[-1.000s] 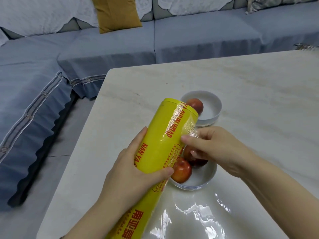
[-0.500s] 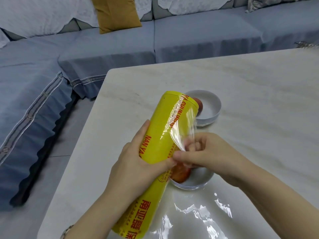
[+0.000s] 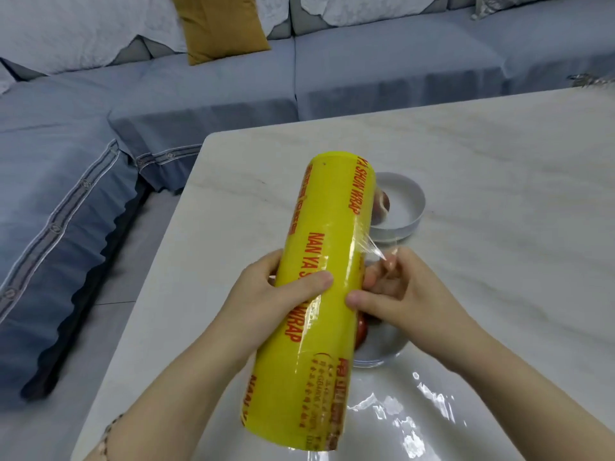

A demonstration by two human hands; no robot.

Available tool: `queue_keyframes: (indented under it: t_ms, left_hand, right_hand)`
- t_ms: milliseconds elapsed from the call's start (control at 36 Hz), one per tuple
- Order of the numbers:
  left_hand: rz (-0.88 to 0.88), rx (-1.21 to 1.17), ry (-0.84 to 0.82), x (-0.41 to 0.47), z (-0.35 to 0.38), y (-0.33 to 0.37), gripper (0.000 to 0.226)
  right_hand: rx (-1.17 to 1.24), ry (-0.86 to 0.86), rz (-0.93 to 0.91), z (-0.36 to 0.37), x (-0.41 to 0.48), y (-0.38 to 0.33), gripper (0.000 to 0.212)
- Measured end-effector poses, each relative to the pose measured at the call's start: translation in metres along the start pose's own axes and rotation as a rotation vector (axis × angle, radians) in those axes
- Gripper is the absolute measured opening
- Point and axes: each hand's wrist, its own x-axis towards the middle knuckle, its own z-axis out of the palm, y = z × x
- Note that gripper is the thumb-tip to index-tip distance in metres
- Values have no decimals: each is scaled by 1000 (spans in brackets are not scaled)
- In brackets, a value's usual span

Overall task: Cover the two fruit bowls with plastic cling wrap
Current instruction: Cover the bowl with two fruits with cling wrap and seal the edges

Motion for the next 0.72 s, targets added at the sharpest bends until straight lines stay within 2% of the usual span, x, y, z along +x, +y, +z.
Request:
queue_keyframes:
  t_ms: [56,139,278,389,417,444,500,583,722]
  left_hand:
    - [-27,-80,-39,2,0,-2,78]
    - [-34,-122,-64,3,2,-1,82]
    - [-26,-163,40,7,4,0,83]
    - [-9,-107,100,10,1,0,85]
    - [-8,-100,105,9,1,1,85]
    - [-8,-94,109,9,1,1,86]
    - [-12,-82,116,9,0,0,88]
    - [-20,-80,144,9,-2,-2,89]
    - [-45,-99,186,11,-5,-4,88]
  right_hand:
    - [8,-14,-45,-3,3,-2,35]
    - [12,-21,-88,-6,8,-2,25]
    - [-43,-29,-126,-10,11,-2,19]
    - [209,-41,21,-6,9,-1,7]
    - [282,-59,85,-4,9,0,8]
    - [322,-89,143,-3,8,2,18]
    - [235,-185,203,-2,6,5,36]
    - [-13,-249,171,-1,1,6,24]
    - [-49,-189,78,9,-4,12,18]
